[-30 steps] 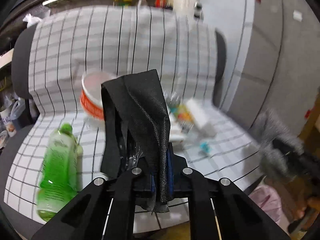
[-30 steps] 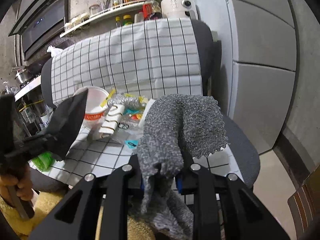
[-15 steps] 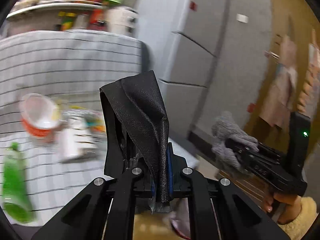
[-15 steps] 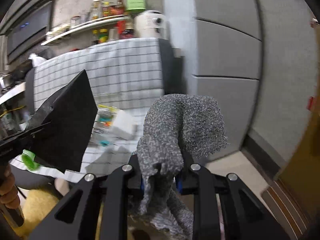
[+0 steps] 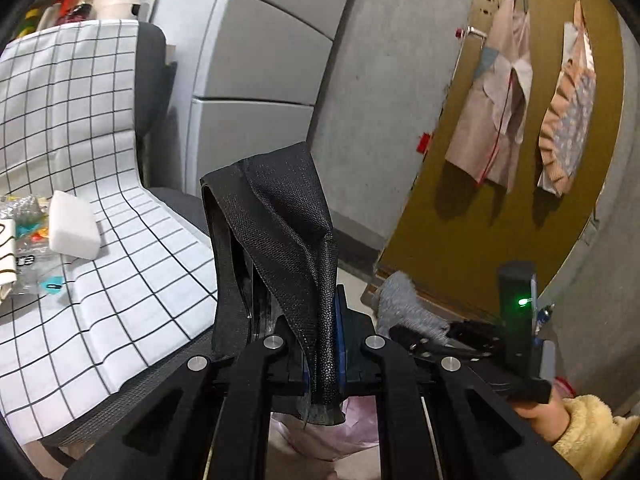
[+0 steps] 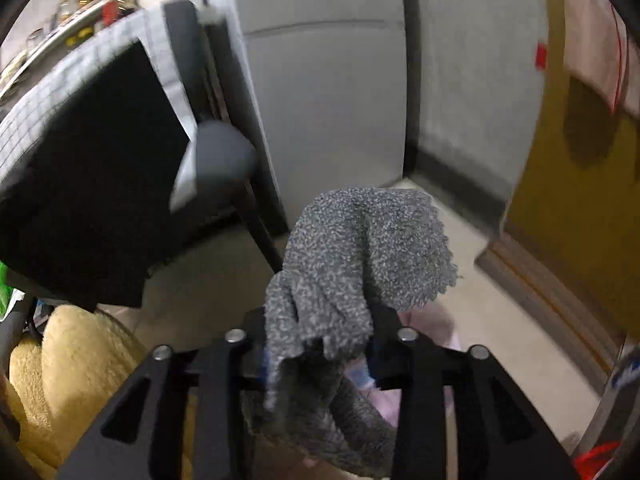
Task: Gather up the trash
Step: 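Carry the black bag to the pink bin and open the left gripper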
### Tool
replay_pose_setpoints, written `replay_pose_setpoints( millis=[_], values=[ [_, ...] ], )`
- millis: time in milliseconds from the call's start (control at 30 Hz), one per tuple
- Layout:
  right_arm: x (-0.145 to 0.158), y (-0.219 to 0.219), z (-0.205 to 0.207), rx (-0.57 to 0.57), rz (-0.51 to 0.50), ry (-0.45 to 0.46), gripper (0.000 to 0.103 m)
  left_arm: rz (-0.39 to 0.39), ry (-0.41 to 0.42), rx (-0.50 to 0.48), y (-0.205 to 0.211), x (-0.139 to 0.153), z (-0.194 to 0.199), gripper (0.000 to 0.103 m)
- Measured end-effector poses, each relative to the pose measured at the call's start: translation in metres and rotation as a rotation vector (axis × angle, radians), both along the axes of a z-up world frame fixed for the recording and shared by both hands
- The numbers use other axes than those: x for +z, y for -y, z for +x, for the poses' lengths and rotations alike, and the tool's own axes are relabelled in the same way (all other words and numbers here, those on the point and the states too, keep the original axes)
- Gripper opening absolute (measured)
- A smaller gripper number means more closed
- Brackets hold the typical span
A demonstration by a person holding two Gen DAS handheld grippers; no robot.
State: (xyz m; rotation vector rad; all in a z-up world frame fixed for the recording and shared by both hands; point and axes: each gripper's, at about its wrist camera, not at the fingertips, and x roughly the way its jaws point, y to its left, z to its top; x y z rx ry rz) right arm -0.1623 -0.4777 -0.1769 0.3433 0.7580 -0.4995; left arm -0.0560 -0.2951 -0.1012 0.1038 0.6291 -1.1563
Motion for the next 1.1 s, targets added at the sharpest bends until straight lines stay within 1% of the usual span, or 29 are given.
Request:
replay_pose_setpoints(
  millis=[33,67,100,167,233,333,400,533,600,633,667,700,767,867,1000,1100],
  values=[
    [-0.005,0.002,0.001,-0.002,0.01,-0.013,0.05,0.007,-0.002,-0.001,0.003,-0.001,0.001,0.009],
    [-0.007,0.005,0.001,-0.006,0.013,-0.012,0.053,0.014,-0.003,-0.001,0.006,-0.003,0.001,0.009],
    [-0.009,0.006,0.0,-0.007,0.014,-0.012,0.053,0.02,-0.004,-0.001,0.009,-0.004,0.001,0.009],
    [-0.012,0.011,-0.001,-0.013,0.017,-0.02,0.057,0.032,-0.01,-0.004,0.014,-0.008,0.0,0.009],
    [-0.012,0.016,-0.002,-0.022,0.027,-0.011,0.057,0.041,-0.019,-0.016,0.021,-0.011,-0.001,0.009],
    [-0.006,0.023,-0.014,-0.062,0.022,0.032,0.058,0.051,-0.024,-0.051,0.032,-0.016,-0.007,0.009],
    [0.002,0.026,-0.025,-0.095,0.007,0.068,0.058,0.062,-0.021,-0.088,0.043,-0.021,-0.014,0.009],
    [0.027,0.038,-0.053,-0.181,-0.058,0.159,0.058,0.087,-0.027,-0.172,0.069,-0.035,-0.033,0.01],
    [0.035,0.044,-0.064,-0.211,-0.075,0.193,0.058,0.083,-0.036,-0.205,0.082,-0.041,-0.042,0.01],
    [0.041,0.047,-0.071,-0.23,-0.084,0.215,0.058,0.079,-0.038,-0.215,0.086,-0.042,-0.044,0.012],
    [0.045,0.048,-0.078,-0.243,-0.09,0.232,0.058,0.074,-0.035,-0.226,0.091,-0.044,-0.048,0.018],
    [0.048,0.051,-0.083,-0.251,-0.094,0.243,0.058,0.071,-0.027,-0.235,0.096,-0.046,-0.051,0.021],
    [0.055,0.054,-0.09,-0.268,-0.106,0.261,0.058,0.069,-0.007,-0.245,0.103,-0.048,-0.057,0.034],
    [0.057,0.058,-0.095,-0.274,-0.102,0.276,0.058,0.07,0.01,-0.242,0.11,-0.049,-0.059,0.044],
    [0.056,0.055,-0.094,-0.266,-0.099,0.273,0.058,0.078,0.007,-0.212,0.108,-0.051,-0.05,0.046],
    [0.06,0.051,-0.089,-0.25,-0.097,0.272,0.058,0.078,-0.004,-0.164,0.095,-0.047,-0.035,0.047]
  ],
)
